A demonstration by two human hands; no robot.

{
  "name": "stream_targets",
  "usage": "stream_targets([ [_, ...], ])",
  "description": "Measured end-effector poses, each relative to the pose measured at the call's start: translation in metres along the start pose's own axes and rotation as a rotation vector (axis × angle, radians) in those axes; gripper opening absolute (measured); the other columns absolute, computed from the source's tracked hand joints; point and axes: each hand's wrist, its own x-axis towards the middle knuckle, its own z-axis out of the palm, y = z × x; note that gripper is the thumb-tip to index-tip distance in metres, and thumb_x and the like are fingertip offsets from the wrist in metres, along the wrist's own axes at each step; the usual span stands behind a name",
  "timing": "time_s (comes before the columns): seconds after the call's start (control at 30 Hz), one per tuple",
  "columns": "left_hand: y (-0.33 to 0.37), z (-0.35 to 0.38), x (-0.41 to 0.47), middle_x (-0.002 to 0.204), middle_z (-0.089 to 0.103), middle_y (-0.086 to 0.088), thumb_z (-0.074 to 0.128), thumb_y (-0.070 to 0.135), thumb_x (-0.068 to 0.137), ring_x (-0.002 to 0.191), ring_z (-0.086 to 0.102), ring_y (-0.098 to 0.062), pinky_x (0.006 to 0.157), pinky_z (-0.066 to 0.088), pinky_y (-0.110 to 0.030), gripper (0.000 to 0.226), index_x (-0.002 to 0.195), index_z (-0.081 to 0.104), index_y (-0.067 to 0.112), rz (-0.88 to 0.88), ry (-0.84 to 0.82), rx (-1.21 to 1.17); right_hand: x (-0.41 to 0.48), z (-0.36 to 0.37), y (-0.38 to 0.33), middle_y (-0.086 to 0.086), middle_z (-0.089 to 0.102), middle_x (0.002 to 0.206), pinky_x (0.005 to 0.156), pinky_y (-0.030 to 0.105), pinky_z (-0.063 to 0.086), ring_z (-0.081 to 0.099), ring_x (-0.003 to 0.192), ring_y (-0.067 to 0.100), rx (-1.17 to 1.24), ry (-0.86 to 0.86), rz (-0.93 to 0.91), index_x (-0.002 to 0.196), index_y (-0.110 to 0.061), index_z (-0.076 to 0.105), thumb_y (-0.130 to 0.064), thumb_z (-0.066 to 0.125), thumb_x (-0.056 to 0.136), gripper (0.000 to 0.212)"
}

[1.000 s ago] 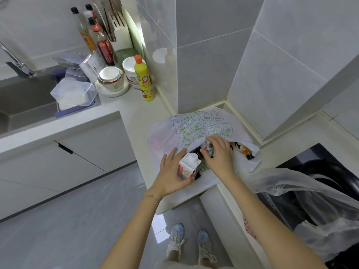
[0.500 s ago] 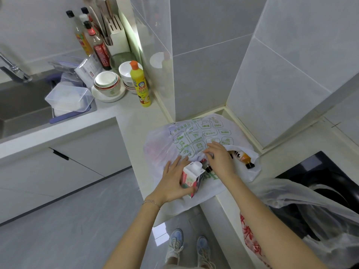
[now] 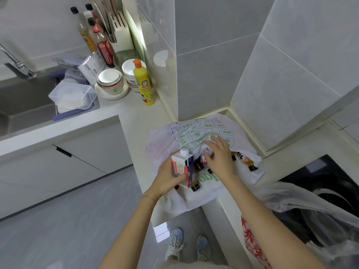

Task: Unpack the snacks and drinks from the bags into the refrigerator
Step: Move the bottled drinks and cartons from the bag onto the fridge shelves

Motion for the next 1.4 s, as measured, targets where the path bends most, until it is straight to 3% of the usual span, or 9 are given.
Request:
stream_targets([
  [0.17,0.005,-0.004,0.001,0.11,0.056,0.027,0.071,0.028,0.074,0.105,0.06,-0.006,0.092,0.052,-0.041,0.059,0.12,0.04,0.048,0.029,0.097,-0.035,-0.029,0.007,-0.006,0.007,0.058,0.12,0.1,0.047,0.044,0.048,0.122,0.028,-0.054,0.037,-0.002,0.089,-0.013,0.063,-0.032,0.077,0.078,0.026],
  [0.37,0.005,-0.004,0.0,0.112,0.055,0.03,0.071,0.028,0.075,0.105,0.059,-0.002,0.091,0.053,-0.038,0.062,0.12,0.036,0.053,0.028,0.086,-0.009,-0.04,0.021,-0.011,0.016,0.042,0.147,0.116,0.044,0.02,0.027,0.143,0.033,-0.264,-0.112,0.032,0.1,-0.007,0.071,-0.049,0.07,0.08,0.047],
  [0.47,0.005,-0.004,-0.001,0.114,0.054,0.031,0.071,0.029,0.075,0.107,0.058,0.0,0.091,0.053,-0.035,0.063,0.124,0.037,0.047,0.024,0.081,-0.023,-0.04,0.019,-0.017,0.013,0.038,0.15,0.117,0.04,0.017,0.021,0.146,0.029,-0.199,-0.128,0.083,0.111,-0.008,0.07,-0.045,0.067,0.085,0.045],
  [0.6,0.008,-0.002,-0.003,0.113,0.05,0.036,0.071,0.027,0.077,0.105,0.055,0.01,0.086,0.05,-0.019,0.065,0.129,0.034,0.034,0.04,0.067,-0.049,-0.039,0.003,-0.031,0.009,0.043,0.143,0.111,0.043,0.033,0.033,0.138,0.027,-0.009,0.032,0.118,0.103,-0.008,0.072,-0.035,0.071,0.085,0.033],
  [0.77,0.005,0.004,0.001,0.114,0.052,0.031,0.073,0.017,0.082,0.106,0.057,0.004,0.089,0.052,-0.028,0.065,0.131,0.033,0.029,0.044,0.057,-0.055,-0.033,-0.02,-0.049,0.002,0.049,0.142,0.108,0.034,0.033,0.039,0.132,0.02,0.021,0.075,0.158,0.118,-0.01,0.067,-0.032,0.066,0.089,0.037],
  [0.9,0.003,0.01,0.001,0.123,0.052,0.016,0.072,0.016,0.081,0.111,0.057,-0.003,0.091,0.052,-0.031,0.066,0.131,0.031,0.03,0.063,0.046,-0.065,-0.036,-0.023,-0.049,0.003,0.052,0.139,0.106,0.043,0.041,0.047,0.128,0.021,0.09,0.096,0.161,0.124,-0.006,0.062,-0.027,0.067,0.089,0.04],
  [1.1,0.004,0.012,0.003,0.121,0.05,0.023,0.073,0.009,0.083,0.109,0.052,0.009,0.089,0.044,-0.014,0.066,0.126,0.032,0.038,0.085,0.079,-0.065,-0.036,-0.033,-0.053,0.002,0.049,0.138,0.099,0.04,0.05,0.053,0.121,0.018,0.308,0.187,0.188,0.129,-0.003,0.056,-0.021,0.065,0.091,0.043],
  [1.27,0.008,0.013,0.006,0.123,0.051,0.02,0.073,0.015,0.079,0.112,0.052,0.006,0.089,0.043,-0.011,0.067,0.122,0.032,0.046,0.113,0.09,-0.076,-0.044,-0.047,-0.052,-0.004,0.043,0.14,0.095,0.035,0.053,0.062,0.108,0.014,0.469,0.253,0.213,0.122,-0.005,0.058,-0.018,0.063,0.092,0.033],
  [1.4,0.009,0.017,0.0,0.121,0.051,0.017,0.072,0.016,0.079,0.106,0.054,0.007,0.085,0.046,-0.012,0.065,0.12,0.033,0.047,0.13,0.083,-0.088,-0.048,-0.064,-0.057,-0.001,0.044,0.136,0.082,0.016,0.052,0.062,0.094,-0.007,0.486,0.323,0.144,0.105,-0.003,0.062,-0.01,0.064,0.09,0.017],
])
